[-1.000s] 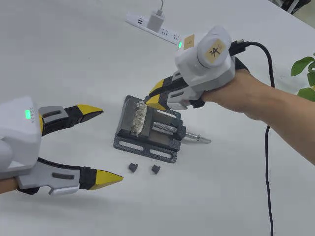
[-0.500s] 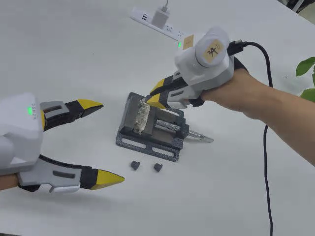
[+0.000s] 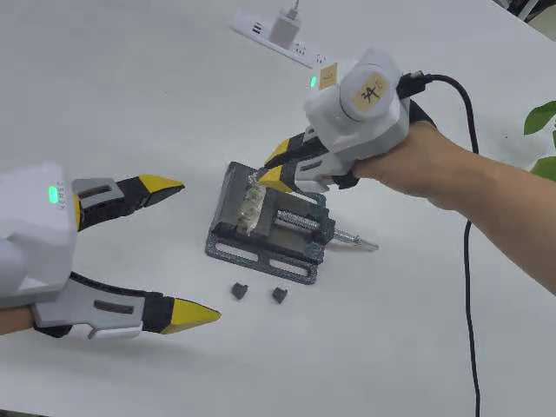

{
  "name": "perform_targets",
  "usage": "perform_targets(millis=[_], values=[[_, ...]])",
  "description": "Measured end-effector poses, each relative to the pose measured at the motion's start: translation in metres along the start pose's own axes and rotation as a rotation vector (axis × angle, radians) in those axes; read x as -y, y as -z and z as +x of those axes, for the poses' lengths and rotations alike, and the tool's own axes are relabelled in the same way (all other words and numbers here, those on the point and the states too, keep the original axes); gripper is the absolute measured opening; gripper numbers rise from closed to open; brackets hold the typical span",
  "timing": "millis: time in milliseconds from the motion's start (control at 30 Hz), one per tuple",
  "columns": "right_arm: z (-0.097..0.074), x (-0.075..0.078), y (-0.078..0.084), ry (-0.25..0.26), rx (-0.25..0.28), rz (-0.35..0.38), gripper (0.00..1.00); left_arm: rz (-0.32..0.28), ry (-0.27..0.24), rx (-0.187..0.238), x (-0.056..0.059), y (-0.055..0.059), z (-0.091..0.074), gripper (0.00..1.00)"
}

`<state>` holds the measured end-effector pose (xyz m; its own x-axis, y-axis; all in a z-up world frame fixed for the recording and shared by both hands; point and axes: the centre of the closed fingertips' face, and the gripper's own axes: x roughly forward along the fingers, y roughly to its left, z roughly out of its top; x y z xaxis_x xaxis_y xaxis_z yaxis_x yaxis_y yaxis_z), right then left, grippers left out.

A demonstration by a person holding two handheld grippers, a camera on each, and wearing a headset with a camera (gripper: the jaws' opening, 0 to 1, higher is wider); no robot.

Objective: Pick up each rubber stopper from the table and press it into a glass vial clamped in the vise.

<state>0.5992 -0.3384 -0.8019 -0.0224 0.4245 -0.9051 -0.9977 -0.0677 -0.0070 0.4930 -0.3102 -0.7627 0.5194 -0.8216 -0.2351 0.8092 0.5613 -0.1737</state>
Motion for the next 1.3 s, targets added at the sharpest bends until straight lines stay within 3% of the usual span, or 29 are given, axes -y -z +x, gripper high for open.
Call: perform_targets(millis=[167,467,700,867,1300], values=[[0.0006,-0.0004,-0.0001,0.001,-0.003,-0.006,0.07,0.000,0.001,0.001,0.0005,0.0000,-0.0003,0.82],[0.0011,-0.0014,0.0002,0.022,-0.041,-0.083,0.07,-0.004,0.000,-0.001,0.0007,0.0019,-0.0010,0.81],[0.0012,-0.0028,-0.0008,0.026,-0.065,-0.087,0.06,-0.006,0.002,-0.001,0.0009,0.0023,-0.0005,0.79],[0.0041,-0.0018,0.0010,0.054,-0.099,-0.154,0.07,-0.006,0.000,-0.001,0.0000,0.0019,-0.0002,0.78],[0.0033,0.0005,0.0009,0.057,-0.076,-0.146,0.08,-0.004,-0.002,-0.005,0.0000,0.0019,-0.0015,0.77]])
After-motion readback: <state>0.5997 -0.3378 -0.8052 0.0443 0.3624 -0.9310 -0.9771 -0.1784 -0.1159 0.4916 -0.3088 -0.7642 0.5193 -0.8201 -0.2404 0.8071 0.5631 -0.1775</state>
